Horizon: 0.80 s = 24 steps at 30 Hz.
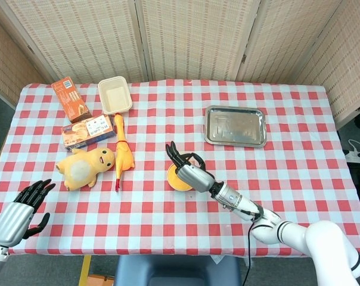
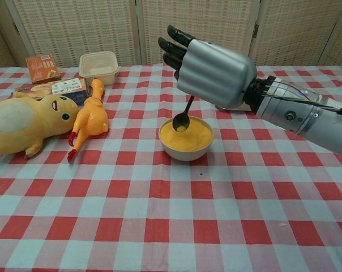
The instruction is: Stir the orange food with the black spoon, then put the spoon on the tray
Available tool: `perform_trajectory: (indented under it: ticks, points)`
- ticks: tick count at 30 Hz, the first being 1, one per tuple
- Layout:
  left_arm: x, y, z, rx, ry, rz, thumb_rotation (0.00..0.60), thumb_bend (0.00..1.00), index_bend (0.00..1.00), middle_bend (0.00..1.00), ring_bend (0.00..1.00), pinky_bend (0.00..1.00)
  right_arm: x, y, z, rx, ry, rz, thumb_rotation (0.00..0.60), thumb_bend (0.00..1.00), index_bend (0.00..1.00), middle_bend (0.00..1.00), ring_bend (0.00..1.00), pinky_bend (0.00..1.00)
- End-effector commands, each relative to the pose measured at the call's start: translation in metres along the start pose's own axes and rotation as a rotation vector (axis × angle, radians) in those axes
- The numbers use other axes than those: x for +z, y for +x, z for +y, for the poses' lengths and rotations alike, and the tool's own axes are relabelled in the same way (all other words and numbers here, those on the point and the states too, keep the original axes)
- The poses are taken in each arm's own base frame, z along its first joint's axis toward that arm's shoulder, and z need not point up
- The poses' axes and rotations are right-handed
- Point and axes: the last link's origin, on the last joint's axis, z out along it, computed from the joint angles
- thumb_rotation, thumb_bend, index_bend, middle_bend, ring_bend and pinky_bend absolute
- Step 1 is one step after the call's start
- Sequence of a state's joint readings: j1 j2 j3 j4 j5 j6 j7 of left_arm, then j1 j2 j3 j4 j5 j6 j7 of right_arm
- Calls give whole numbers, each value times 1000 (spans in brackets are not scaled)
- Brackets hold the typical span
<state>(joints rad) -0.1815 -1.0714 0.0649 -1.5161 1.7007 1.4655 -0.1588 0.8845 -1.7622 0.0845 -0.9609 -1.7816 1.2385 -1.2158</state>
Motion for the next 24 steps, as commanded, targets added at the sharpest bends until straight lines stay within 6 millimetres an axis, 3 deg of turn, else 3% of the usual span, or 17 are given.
perform_trajectory:
  ticks: [1, 13, 24]
  points:
    - [0, 0, 0, 1, -3, 1, 600, 510, 0, 0, 0, 138, -2, -4, -2, 2, 1, -24, 600, 396, 840, 240, 67, 130]
    - [4, -4, 0, 7, 5, -20, 600, 511, 0, 0, 0, 138, -3, -17, -6, 25, -27, -77, 600, 396, 840, 240, 67, 130]
    - [3, -3, 1, 6, 4, -12, 600, 512, 0, 0, 0, 138, -15, 8, -15, 124, 28, -4, 600, 397, 845, 240, 67, 127]
